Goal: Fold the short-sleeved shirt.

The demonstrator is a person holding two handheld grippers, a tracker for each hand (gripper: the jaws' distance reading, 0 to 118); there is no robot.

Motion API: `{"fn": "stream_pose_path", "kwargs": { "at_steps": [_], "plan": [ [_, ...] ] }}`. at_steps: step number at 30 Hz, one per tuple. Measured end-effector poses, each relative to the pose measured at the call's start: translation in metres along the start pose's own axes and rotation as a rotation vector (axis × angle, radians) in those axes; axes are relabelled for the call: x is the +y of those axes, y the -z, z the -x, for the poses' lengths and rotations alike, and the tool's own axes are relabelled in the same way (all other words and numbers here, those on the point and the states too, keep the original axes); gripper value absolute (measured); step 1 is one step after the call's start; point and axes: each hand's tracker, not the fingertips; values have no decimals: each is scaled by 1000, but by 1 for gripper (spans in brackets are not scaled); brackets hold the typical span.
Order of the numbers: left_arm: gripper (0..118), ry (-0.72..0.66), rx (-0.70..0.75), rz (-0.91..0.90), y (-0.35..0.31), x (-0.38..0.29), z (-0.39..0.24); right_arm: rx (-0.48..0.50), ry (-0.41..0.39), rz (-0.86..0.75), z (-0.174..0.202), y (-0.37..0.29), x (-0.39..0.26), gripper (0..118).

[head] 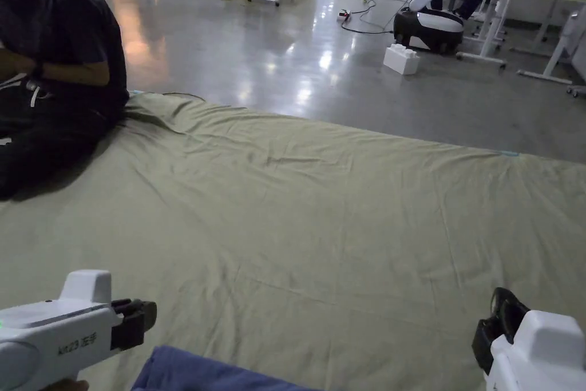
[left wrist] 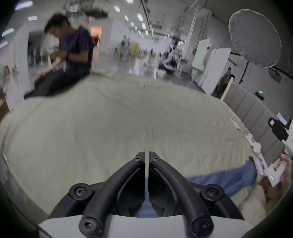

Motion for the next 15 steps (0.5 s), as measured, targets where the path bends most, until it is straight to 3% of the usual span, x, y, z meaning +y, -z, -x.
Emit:
{"fn": "stream_pose_path", "kwargs": {
  "at_steps": [2, 3, 4, 5, 6, 12, 15],
  "plan": [
    [13, -40, -42, 77, 13, -7, 22, 2, -7, 23, 3, 2, -4, 1],
    [29, -62, -61, 126, 20, -11, 32, 3, -10, 31, 4, 2, -6, 1],
    [56, -81, -62, 163, 26, -15, 40, 6, -11, 39, 4, 2, -8, 1],
    [69, -103, -79, 187, 33, -19, 49, 8, -11, 51, 5, 2, -10, 1],
    [74, -129, -112, 207, 40, -23, 57, 8, -12, 61, 6, 2, -11, 1],
    [76, -351, -388, 359, 82, -47, 101, 5, -36, 101, 10, -2, -17, 1],
    [75, -438, -521, 277, 92, -54, 117, -4, -43, 112, 10, -4, -18, 1]
  ]
}}
